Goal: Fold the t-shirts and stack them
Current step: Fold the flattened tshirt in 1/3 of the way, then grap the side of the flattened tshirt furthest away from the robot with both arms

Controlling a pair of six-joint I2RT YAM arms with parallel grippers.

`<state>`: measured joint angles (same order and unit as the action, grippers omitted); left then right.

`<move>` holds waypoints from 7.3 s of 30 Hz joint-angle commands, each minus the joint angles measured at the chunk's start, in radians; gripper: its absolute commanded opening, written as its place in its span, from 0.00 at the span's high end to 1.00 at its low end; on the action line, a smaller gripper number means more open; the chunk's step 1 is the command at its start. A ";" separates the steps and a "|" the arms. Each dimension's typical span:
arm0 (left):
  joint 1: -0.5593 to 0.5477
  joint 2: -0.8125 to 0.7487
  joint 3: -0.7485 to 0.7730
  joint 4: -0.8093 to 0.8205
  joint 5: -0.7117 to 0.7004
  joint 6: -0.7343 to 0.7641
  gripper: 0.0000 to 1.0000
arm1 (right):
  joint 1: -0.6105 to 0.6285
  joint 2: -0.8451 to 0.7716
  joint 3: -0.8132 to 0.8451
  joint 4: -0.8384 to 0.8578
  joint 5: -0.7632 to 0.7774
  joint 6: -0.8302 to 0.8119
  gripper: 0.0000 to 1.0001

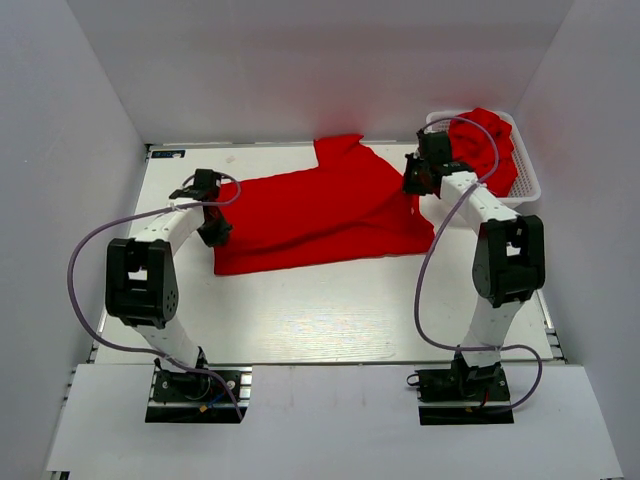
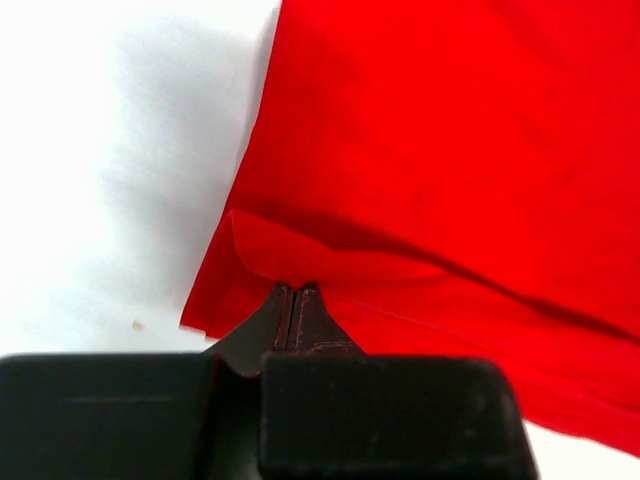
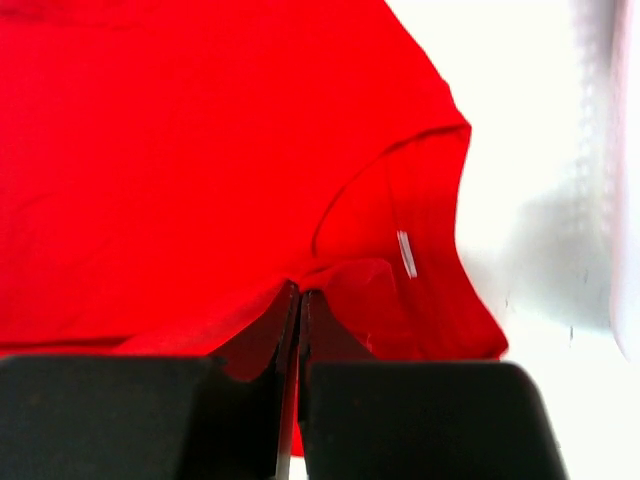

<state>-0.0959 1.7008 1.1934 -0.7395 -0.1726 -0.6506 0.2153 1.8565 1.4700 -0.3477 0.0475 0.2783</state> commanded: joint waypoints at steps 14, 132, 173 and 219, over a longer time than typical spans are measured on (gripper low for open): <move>0.068 0.053 0.287 -0.038 -0.093 -0.041 0.00 | -0.022 0.187 0.353 -0.034 -0.121 -0.056 0.10; 0.101 0.164 0.147 0.174 0.090 0.025 0.74 | 0.078 0.552 0.590 0.199 -0.388 -0.237 0.36; -0.041 -0.036 -0.300 0.279 0.295 0.108 0.00 | 0.001 -0.198 -0.714 0.147 -0.186 0.281 0.10; 0.111 0.500 0.509 0.078 -0.027 0.192 0.06 | 0.016 0.557 0.647 0.285 -0.072 -0.047 0.10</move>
<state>0.0231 2.2112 1.7370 -0.6769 -0.1837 -0.4721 0.2329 2.3932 2.0815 -0.1226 -0.0395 0.2462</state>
